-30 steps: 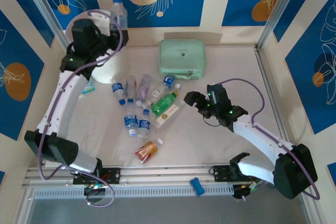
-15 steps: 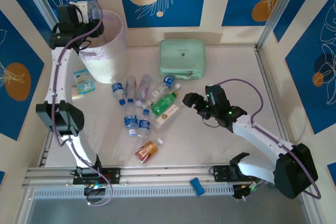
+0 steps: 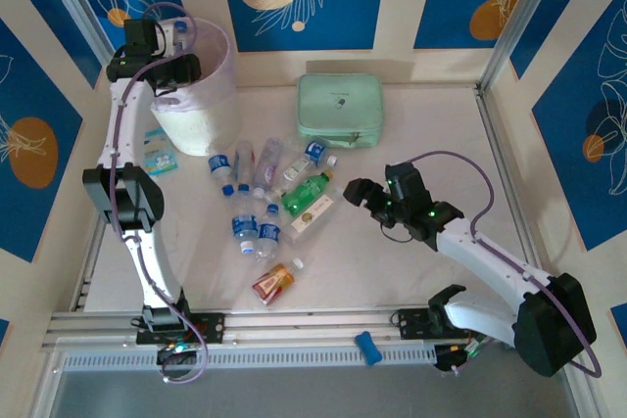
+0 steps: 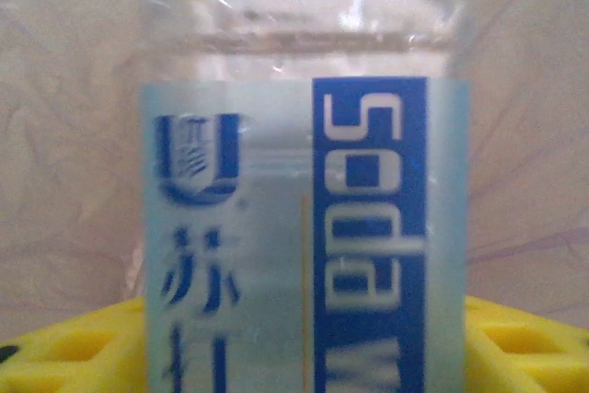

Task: Put the plastic bottles in the bin

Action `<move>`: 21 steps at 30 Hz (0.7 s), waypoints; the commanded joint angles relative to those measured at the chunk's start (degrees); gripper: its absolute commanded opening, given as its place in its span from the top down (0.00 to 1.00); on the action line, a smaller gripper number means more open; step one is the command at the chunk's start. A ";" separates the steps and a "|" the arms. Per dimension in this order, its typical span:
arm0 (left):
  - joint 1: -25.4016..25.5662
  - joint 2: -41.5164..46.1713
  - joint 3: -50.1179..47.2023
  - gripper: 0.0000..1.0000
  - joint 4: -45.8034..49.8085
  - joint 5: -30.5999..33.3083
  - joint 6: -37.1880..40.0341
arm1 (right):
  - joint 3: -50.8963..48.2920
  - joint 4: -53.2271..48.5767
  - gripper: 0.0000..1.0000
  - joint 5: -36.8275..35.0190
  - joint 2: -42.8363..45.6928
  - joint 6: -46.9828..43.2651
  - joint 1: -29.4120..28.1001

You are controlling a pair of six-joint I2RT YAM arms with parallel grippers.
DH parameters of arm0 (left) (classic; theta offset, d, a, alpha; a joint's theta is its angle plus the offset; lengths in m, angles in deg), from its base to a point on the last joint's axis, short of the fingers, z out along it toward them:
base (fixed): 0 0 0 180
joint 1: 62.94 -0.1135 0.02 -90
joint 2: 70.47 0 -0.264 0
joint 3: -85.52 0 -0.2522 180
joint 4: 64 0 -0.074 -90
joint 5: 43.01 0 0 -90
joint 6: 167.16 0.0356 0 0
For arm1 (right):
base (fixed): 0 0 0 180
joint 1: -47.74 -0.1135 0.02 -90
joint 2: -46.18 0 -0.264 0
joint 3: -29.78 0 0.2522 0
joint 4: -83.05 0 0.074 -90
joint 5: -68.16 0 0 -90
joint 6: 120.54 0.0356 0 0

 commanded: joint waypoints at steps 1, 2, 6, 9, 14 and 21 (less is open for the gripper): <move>-0.38 1.47 2.36 0.25 0.30 -1.91 -0.81 | -0.49 -1.07 0.14 -0.98 1.03 -1.01 -0.39; -0.38 1.88 2.39 0.19 0.31 -2.01 -0.90 | -0.49 -1.08 0.14 -0.98 1.03 -1.00 -0.39; -0.29 3.75 2.35 0.00 -0.04 -1.94 -1.07 | -0.57 -1.10 0.14 -0.98 1.07 -1.32 -0.39; -0.17 5.52 2.18 0.00 -0.39 -2.44 -1.58 | -0.45 -1.02 0.14 -1.07 0.91 -1.19 -0.39; 1.00 10.21 -0.50 0.00 -2.11 -4.34 -2.94 | -0.45 0.00 0.14 -0.99 0.13 -0.82 -0.61; 7.52 24.19 -20.55 0.00 -14.84 -6.13 -5.20 | 0.87 2.45 0.14 0.95 -4.58 -0.25 -1.96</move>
